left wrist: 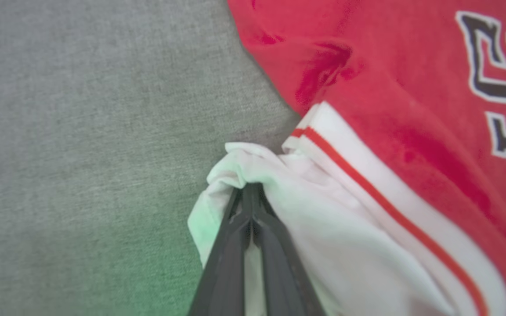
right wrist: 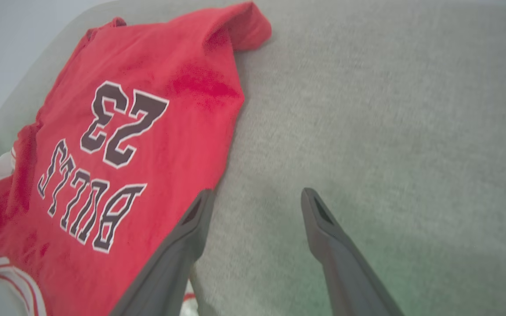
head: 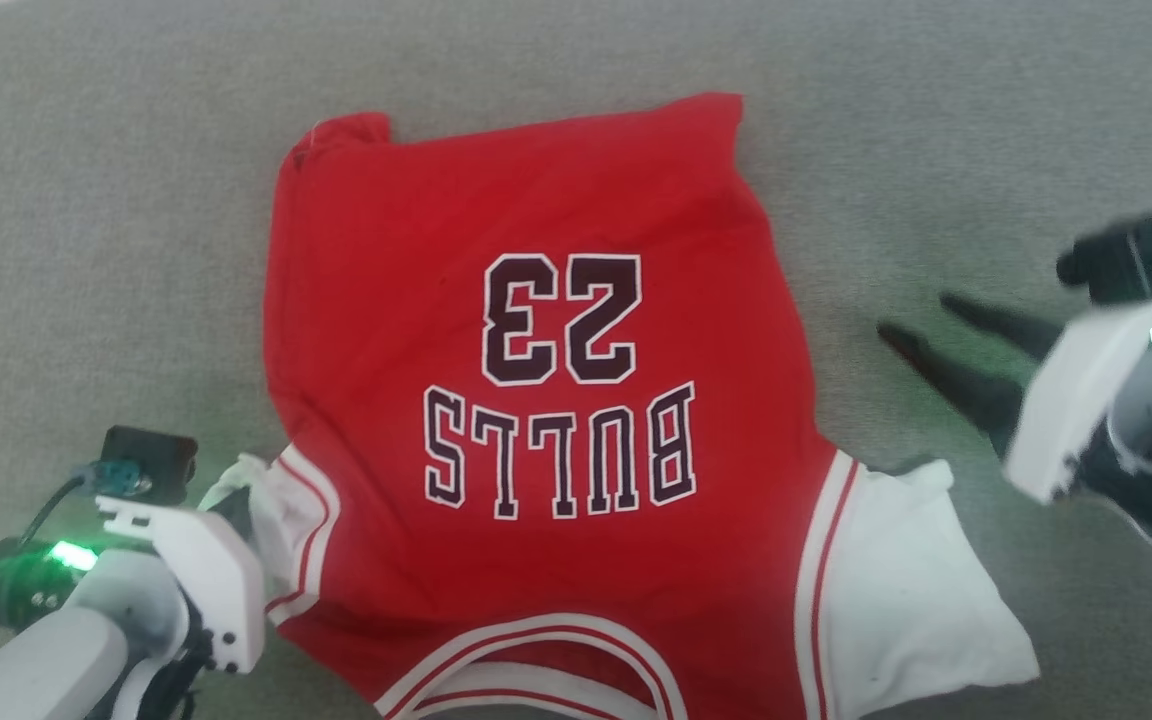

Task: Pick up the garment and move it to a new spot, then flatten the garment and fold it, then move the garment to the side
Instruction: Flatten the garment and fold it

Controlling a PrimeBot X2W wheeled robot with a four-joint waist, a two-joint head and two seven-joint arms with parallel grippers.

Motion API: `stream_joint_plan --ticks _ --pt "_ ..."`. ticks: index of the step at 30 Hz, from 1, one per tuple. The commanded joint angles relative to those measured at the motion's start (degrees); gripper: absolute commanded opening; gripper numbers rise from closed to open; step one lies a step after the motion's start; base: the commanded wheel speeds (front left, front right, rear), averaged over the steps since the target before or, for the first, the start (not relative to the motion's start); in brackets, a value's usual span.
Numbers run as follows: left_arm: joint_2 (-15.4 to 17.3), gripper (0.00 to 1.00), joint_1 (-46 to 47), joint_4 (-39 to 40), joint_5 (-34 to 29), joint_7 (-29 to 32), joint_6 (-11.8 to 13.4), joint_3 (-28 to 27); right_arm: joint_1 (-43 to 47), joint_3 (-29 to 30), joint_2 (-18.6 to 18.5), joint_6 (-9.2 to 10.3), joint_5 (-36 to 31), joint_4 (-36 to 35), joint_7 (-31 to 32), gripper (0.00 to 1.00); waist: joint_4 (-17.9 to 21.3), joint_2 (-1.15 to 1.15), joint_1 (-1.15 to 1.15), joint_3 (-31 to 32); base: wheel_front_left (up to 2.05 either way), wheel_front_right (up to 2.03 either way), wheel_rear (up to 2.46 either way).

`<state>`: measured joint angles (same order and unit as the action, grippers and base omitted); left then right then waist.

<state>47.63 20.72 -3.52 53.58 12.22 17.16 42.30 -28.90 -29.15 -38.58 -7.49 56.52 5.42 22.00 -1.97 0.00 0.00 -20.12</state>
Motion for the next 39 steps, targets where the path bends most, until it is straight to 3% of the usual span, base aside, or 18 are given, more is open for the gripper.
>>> stream_joint_plan --ticks 1,10,21,27,28,29,39 --pt "-1.88 0.00 1.06 -0.26 -0.31 0.09 -0.72 0.83 -1.67 1.06 1.99 0.00 -1.61 0.43 0.13 1.00 -0.87 0.00 0.00 -0.79 0.00 0.00 0.00" --pt "-6.66 0.00 7.16 -2.56 -3.07 0.16 -3.37 3.30 -16.38 4.19 11.79 0.00 -10.04 10.98 3.83 1.00 -6.51 0.00 0.00 -4.22 0.00 0.00 0.00" --pt "-12.68 0.00 11.67 -8.91 -4.58 -1.22 -7.48 5.82 -29.73 0.16 15.32 0.01 -12.15 30.51 12.56 1.00 -13.53 0.00 0.00 -6.40 0.00 0.00 0.00" --pt "-15.64 0.00 13.07 -13.61 -4.49 -2.62 -9.76 6.78 -31.80 -2.79 18.11 0.01 -13.22 42.12 17.35 1.00 -16.13 0.00 0.00 -6.97 0.00 0.00 0.00" --pt "-16.09 0.00 13.20 -14.34 -4.45 -2.95 -10.10 6.86 -31.76 -3.52 18.40 0.01 -13.61 43.79 18.10 0.90 -16.35 0.00 0.00 -6.97 0.00 0.00 0.00" --pt "-16.45 0.00 13.21 -15.03 -4.30 -3.30 -10.23 6.79 -31.81 -4.37 18.63 0.01 -14.06 44.78 18.23 0.00 -16.56 0.00 0.00 -6.98 0.00 0.00 0.00" --pt "-15.92 0.00 13.19 -19.70 -3.52 -5.51 -11.19 5.68 -34.01 -7.33 16.78 0.05 -12.36 44.82 17.35 0.00 -15.33 0.00 0.00 -5.74 0.00 0.00 0.00"
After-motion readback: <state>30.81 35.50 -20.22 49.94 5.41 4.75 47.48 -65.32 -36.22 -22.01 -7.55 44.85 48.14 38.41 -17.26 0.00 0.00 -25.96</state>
